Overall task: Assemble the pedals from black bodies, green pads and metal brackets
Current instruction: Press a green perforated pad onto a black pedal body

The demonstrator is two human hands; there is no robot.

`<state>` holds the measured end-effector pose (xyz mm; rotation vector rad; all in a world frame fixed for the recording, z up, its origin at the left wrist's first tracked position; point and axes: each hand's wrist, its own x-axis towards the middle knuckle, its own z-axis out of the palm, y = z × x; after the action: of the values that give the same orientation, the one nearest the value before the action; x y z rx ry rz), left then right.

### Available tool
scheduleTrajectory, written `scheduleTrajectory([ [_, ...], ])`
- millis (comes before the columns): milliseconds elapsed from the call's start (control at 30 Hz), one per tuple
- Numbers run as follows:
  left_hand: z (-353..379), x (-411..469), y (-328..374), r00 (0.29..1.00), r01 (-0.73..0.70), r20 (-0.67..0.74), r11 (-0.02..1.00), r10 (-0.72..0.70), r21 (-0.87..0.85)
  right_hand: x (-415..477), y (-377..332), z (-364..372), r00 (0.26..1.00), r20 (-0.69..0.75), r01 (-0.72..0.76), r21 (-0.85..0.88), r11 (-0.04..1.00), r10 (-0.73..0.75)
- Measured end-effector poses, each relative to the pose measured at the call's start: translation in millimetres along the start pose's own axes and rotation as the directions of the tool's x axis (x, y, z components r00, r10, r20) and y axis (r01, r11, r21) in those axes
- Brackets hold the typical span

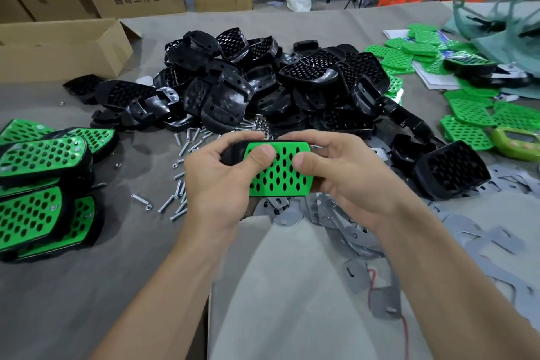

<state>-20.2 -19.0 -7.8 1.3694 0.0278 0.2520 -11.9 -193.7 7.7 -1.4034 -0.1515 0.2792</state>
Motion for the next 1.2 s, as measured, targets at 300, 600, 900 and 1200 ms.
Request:
scheduleTrajectory([
  [300,-11.0,3.3,0.4,0.978,-0.197,0.156,0.876,0.142,0.440,-1.5,6.1,0.3,0.993,-0.014,0.119,-0.080,0.990,-0.121],
  [600,-12.6,5.4,-0.2,0.955,-0.239,0.261,0.884,0.141,0.401,-2.5,3.5,5.8,0.975,-0.014,0.216,-0.193,0.957,-0.223],
  [900,-0.2,-1.6,-4.7,0.997,0.015,0.074,0.997,-0.021,0.079,-3.1,-1.5,-1.2,0.992,-0.031,0.120,-0.122,0.985,-0.125],
  [1200,-5.2,-0.1,-1.6,0.961,-0.198,0.258,0.891,0.096,0.408,-3.8,-0.7,-1.7,0.986,-0.026,0.160,-0.126,0.979,-0.164],
])
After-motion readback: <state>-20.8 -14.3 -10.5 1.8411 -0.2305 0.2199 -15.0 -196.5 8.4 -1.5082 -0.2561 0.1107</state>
